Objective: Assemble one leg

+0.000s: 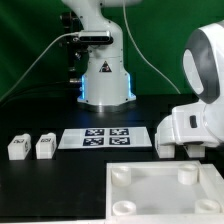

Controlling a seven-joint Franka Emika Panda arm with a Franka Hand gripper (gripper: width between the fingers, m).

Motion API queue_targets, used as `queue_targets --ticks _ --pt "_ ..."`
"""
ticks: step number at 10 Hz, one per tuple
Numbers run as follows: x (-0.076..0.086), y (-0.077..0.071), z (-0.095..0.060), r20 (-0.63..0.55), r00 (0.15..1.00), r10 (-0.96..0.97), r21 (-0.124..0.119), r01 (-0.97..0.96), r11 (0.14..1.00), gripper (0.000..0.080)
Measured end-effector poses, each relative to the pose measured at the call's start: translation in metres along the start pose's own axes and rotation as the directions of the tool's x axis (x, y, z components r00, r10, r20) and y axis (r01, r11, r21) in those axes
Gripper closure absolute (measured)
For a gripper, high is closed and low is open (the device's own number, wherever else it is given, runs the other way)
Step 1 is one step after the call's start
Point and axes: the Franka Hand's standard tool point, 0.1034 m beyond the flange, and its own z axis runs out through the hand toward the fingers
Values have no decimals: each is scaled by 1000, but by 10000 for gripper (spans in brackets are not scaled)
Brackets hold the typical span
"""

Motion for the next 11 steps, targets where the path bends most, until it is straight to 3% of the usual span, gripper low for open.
queue_targets --ticks 2,3,4,11 --pt "0 0 0 0 1000 0 0 0 1000 404" --pt "0 0 0 0 1000 0 0 0 1000 404" --pt "0 0 0 0 1000 0 0 0 1000 511" --pt "0 0 0 0 1000 0 0 0 1000 510"
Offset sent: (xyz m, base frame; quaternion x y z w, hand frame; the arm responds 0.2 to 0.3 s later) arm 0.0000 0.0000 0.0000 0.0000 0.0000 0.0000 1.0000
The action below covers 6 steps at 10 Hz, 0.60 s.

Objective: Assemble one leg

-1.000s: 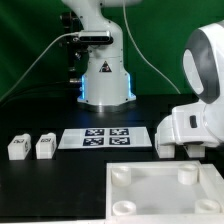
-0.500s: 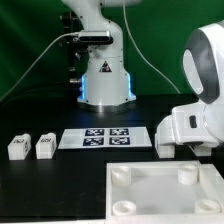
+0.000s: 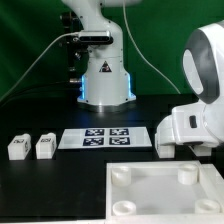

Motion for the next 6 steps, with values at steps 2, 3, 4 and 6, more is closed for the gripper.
queue_targets --ticks 2,3,4,6 --pt "0 2 -3 -2 1000 -9 1 9 1000 509" --pt "2 8 -16 -31 999 -25 5 25 1000 509" --pt "-1 14 -36 -72 996 -48 10 49 999 509" --pt "-3 32 -84 -125 986 -113 17 116 993 509"
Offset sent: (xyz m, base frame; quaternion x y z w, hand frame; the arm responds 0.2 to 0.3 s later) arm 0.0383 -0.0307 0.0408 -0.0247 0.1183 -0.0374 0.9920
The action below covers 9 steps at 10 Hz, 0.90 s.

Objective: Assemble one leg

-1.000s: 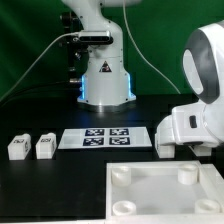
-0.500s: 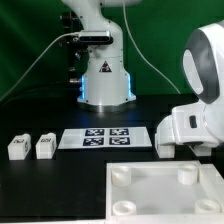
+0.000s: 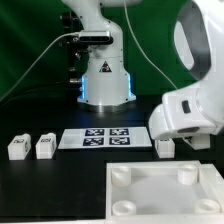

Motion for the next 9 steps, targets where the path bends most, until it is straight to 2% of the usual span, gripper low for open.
queue_targets --ticks 1,2,4,6,7,8,9 --pt "5 7 -26 -130 991 -12 -2 12 1000 509" --pt "-12 18 -46 -217 976 -26 -8 25 1000 509" --pt "-29 31 -84 -462 887 -21 -24 12 1000 509" --pt "-23 32 -86 -690 723 -29 -34 7 999 509" --pt "-24 34 -85 -751 659 -32 -38 5 999 509" --pt "-18 37 -92 -825 564 -45 -46 11 999 509" --pt "-5 51 -108 -859 502 -103 -98 36 995 509"
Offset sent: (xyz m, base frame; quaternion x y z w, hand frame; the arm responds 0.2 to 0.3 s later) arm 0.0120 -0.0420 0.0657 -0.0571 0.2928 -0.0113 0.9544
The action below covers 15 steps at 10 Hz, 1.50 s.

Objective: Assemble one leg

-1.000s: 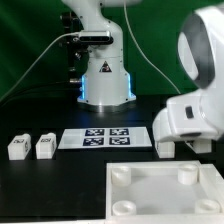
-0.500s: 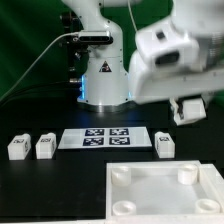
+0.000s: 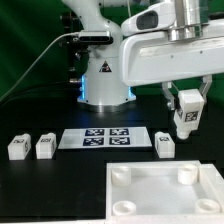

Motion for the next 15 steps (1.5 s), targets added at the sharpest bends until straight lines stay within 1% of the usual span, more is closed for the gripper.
queue_targets --ticks 1,2,3,4,5,9,11,12,13,15 --pt "29 13 -1 -70 997 9 -3 -9 1000 509" --pt "54 14 -2 -172 985 36 2 -36 999 509" --pt "63 13 -2 -280 959 27 -5 -30 1000 509" --pt "56 15 1 -318 948 22 -14 -28 1000 509" --pt "53 16 2 -316 949 22 -15 -28 999 509" --pt "54 15 2 -316 948 22 -14 -28 999 509" --pt "76 17 16 -331 943 32 -4 -36 999 509" --pt "84 16 25 -336 941 36 1 -38 999 509" --pt "86 15 34 -338 940 39 5 -40 999 509" --pt "83 10 53 -323 946 41 13 -39 999 509"
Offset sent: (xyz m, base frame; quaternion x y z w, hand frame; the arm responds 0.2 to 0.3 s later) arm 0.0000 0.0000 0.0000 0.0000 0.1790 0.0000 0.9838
